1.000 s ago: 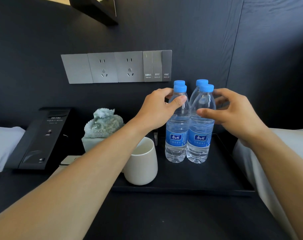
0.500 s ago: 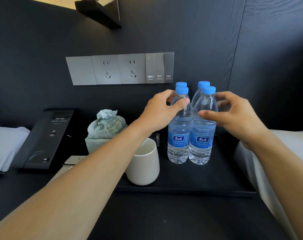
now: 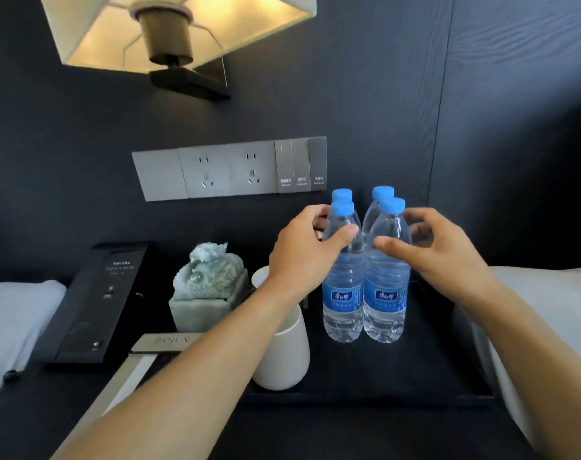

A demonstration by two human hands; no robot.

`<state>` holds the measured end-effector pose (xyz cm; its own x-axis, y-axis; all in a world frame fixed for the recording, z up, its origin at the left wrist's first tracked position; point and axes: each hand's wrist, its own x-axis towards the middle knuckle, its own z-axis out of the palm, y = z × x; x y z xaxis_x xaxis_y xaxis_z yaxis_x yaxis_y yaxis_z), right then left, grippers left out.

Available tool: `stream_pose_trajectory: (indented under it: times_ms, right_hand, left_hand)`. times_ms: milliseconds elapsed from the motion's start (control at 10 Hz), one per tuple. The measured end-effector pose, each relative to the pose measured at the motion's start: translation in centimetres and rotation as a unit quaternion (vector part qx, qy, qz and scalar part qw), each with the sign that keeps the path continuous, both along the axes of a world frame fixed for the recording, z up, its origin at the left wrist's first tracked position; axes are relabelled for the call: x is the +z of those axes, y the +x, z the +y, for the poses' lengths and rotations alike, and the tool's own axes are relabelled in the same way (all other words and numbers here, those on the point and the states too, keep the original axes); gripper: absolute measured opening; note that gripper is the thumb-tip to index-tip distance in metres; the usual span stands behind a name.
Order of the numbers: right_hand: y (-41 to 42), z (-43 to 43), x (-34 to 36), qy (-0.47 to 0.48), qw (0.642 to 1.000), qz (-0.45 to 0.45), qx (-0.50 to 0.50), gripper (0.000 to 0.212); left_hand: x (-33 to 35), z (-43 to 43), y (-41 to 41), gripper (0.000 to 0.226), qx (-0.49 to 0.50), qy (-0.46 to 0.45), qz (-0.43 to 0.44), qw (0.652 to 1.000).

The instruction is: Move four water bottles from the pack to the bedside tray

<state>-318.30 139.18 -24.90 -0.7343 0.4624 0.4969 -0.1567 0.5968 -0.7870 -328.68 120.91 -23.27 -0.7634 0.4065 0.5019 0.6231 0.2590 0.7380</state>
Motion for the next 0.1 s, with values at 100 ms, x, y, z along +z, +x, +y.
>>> stream_pose_trajectory:
  times_ms: [100]
  right_hand:
    - [0.67,-0.41,0.22,-0.063,0.997,0.041,-0.037,0.055]
  left_hand:
    - [0.81,0.13,1.99,0.047,0.079,0.067,0.108,0.989]
